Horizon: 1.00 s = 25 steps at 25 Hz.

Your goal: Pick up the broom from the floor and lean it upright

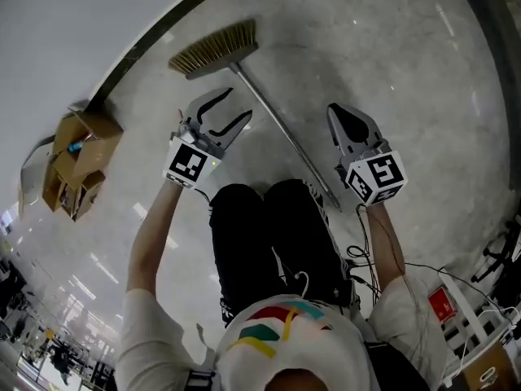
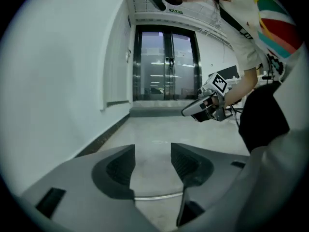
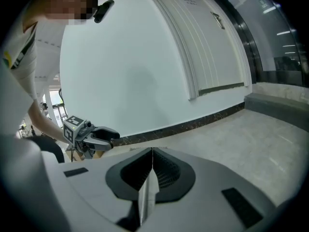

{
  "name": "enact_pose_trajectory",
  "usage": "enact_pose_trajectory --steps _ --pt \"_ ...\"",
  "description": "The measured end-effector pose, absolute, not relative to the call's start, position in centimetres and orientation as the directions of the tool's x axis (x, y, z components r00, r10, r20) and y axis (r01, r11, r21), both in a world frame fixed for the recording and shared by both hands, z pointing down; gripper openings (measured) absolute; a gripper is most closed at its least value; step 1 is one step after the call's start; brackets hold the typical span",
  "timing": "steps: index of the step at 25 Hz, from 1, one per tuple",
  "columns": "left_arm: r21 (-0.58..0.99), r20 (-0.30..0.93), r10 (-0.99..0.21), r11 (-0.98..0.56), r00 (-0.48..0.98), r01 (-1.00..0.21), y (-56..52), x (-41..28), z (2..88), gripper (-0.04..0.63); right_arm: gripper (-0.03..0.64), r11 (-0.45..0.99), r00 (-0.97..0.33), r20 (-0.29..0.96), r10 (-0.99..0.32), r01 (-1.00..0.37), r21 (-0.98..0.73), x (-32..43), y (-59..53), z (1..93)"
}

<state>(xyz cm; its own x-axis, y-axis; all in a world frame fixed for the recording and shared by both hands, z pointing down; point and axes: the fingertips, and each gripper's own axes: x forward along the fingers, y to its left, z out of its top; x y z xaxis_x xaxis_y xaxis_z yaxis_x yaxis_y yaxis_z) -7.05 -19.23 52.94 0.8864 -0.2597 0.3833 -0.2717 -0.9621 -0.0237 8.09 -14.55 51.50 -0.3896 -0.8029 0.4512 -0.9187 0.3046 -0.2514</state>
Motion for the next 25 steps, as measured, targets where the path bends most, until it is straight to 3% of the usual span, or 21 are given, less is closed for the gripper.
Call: enact_pose_trajectory --steps 6,11,16,21,25 --pt "-0.065 0.563 0.085 -0.987 0.822 0.146 -17.7 -2.0 69.8 0.261 0.014 0.298 -0.373 0.405 -0.835 -0.924 -0.238 10.9 -15.6 64.4" --pt "-0.05 0.736 0.346 -0.829 0.582 0.557 -11.5 -1.0 78.0 0.261 0.014 0.3 -0.383 0.412 -0.827 -0.92 -0.252 12.2 -12.5 69.7" --pt "-0.078 0.876 0.345 -0.589 0.338 0.804 -8.5 -0.4 82.3 0.261 0.015 0.277 -0.352 0.457 -0.817 -0.934 -0.224 13.5 -10.1 72.0" --pt "-0.084 0.923 0.312 -0.409 0.225 0.909 -6.2 0.3 83.6 0.256 0.014 0.178 -0.283 0.494 -0.822 -0.952 -0.249 15.1 -7.5 72.5" --pt "0.034 0.945 0.315 -0.372 0.092 0.928 -5.9 0.0 83.9 0.225 0.014 0.12 -0.255 0.445 -0.858 -0.943 -0.31 15.9 -6.6 71.4"
